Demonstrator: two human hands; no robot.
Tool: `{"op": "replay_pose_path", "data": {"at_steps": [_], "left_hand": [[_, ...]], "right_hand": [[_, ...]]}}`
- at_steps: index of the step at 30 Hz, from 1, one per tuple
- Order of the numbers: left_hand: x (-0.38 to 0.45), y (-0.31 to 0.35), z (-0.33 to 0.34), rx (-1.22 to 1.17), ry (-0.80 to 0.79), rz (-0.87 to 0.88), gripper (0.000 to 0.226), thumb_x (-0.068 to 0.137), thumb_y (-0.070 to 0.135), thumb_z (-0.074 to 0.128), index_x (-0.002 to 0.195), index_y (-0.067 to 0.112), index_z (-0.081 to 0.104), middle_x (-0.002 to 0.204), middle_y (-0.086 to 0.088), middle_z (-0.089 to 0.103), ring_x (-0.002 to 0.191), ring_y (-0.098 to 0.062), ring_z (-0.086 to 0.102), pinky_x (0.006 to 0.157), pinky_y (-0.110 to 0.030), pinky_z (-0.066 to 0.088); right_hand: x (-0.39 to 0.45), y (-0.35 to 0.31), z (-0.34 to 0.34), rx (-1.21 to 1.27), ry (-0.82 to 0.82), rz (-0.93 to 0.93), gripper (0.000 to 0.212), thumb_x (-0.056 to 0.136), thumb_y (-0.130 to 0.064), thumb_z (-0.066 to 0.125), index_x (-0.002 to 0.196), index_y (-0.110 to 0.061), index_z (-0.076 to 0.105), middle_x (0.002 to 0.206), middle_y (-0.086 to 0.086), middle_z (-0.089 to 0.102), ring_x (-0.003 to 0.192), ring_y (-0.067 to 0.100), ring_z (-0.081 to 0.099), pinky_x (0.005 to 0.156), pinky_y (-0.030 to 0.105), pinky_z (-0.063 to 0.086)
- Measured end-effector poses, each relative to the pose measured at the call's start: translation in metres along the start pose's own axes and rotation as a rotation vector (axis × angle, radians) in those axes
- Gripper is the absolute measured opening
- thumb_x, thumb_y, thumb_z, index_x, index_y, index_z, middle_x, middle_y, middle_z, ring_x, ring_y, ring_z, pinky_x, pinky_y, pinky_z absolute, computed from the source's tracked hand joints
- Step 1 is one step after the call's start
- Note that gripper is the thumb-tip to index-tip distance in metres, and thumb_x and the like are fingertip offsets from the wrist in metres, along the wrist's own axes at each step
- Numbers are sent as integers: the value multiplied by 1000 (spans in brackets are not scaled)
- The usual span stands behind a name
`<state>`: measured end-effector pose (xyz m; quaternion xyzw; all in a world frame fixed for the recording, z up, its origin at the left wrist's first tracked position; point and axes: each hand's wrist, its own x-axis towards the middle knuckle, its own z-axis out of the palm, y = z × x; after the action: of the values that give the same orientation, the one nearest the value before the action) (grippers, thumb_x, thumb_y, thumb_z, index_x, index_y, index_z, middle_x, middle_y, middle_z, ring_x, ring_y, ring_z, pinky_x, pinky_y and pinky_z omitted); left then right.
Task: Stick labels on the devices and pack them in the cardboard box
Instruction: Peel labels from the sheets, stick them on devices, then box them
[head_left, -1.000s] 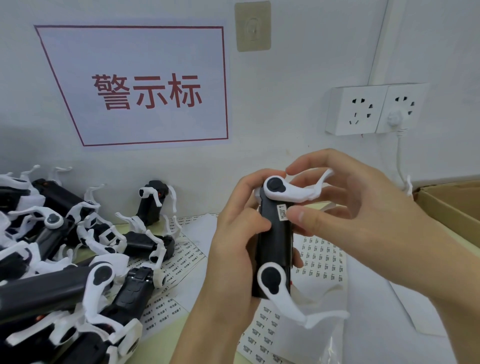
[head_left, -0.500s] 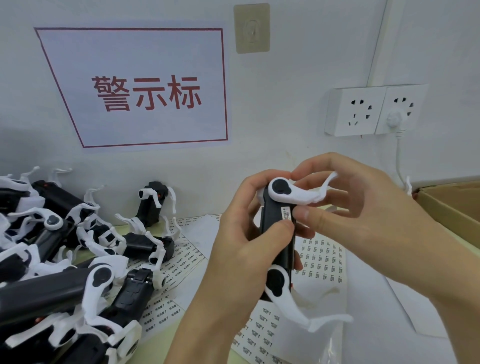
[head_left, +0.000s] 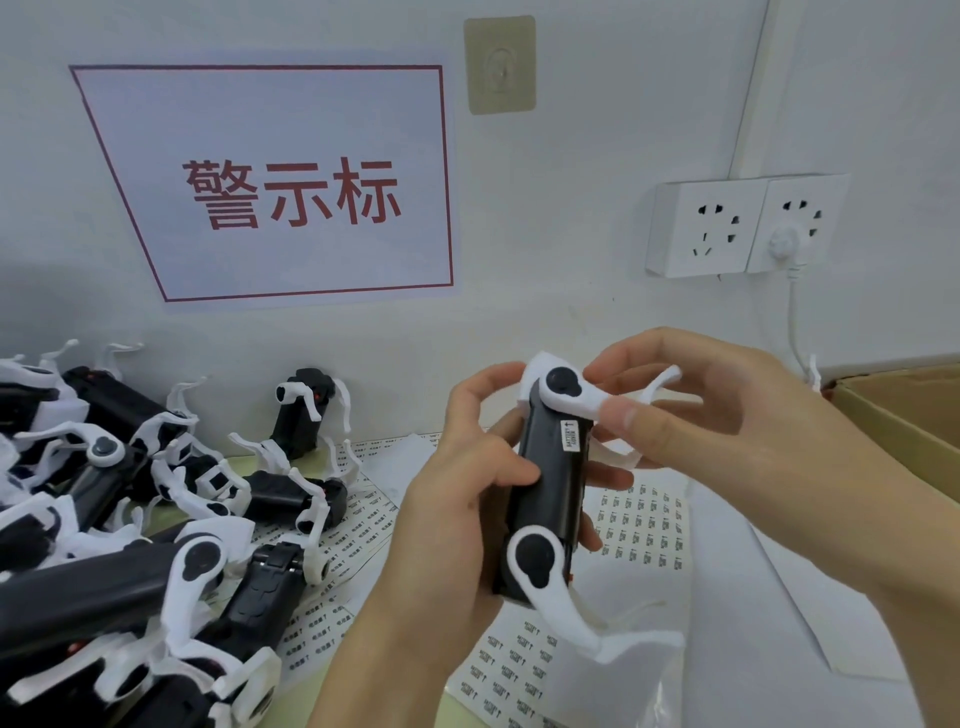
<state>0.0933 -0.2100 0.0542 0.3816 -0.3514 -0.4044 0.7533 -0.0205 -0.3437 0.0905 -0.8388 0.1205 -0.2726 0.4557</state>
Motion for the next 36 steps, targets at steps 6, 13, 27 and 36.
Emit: {"op": "replay_pose_path", "data": {"at_steps": [6,13,27,36], "left_hand": [[0,5,-10,112,-7,29,57,73,6,50,127,15,63,116,-25,65,83,-37,70,55,-35,54],[-1,10,-20,246,129,62,55,75,14,55,125,34,67,121,-14,67,88,-37,72,58,-35,56],[1,11,-27,597,443,314,27,73,32,72,99,37,69,101,12,74,92,-10,71,79,-30,51],[-2,15,-31,578,445,448,32,85,5,74,107,27,75,101,7,77,96,-7,71,76,-9,50]], "right_hand": [[2,1,1,5,55,23,45,66,-69,65,85,-28,69,88,-3,76,81,28,74,85,61,55],[7,8,19,37,134,55,20,75,-46,64,75,-26,66,82,-13,74,74,5,74,66,30,52],[13,5,38,59,603,-24,19,76,-53,66,82,-35,65,71,-13,74,69,8,73,69,40,60],[7,-2,14,248,287,136,15,72,-24,82,66,-13,75,75,-1,77,71,16,76,82,36,57]]}}
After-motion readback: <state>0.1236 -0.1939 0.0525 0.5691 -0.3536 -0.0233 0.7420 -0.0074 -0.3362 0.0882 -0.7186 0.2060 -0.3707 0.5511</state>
